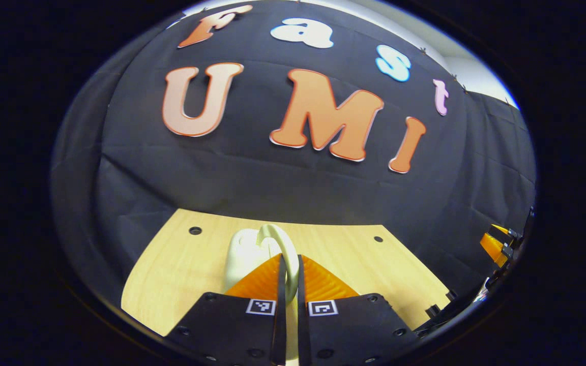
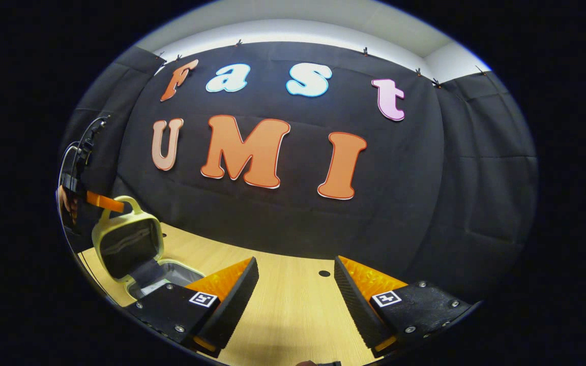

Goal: First open the suitcase, pack the skin care products into it, and then close the suitcase.

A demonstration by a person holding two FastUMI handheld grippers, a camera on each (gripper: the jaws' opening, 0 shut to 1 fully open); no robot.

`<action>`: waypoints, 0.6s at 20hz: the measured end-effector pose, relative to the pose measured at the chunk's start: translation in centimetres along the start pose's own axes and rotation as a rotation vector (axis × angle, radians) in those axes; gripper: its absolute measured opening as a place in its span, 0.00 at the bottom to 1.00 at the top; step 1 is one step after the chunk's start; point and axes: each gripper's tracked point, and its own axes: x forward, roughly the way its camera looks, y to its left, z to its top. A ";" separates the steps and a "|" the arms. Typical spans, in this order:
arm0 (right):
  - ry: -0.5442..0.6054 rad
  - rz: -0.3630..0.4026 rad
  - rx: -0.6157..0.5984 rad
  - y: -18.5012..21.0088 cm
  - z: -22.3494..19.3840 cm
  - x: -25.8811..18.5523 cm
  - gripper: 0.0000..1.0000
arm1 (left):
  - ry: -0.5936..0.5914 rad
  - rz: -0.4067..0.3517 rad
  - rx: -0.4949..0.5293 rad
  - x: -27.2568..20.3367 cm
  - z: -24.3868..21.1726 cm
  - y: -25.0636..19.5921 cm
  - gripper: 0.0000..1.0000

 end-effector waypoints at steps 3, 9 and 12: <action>-0.016 0.043 0.048 1.0 0.4 -0.8 0.95 | 0.037 -0.060 0.039 1.8 -1.8 -5.4 0.09; -0.009 0.103 0.009 1.0 -1.4 -1.3 0.95 | 0.150 -0.119 0.170 5.4 -9.0 -14.0 0.09; 0.013 0.120 0.024 0.0 -2.4 -2.1 0.95 | 0.205 -0.105 0.224 7.2 -13.3 -16.9 0.09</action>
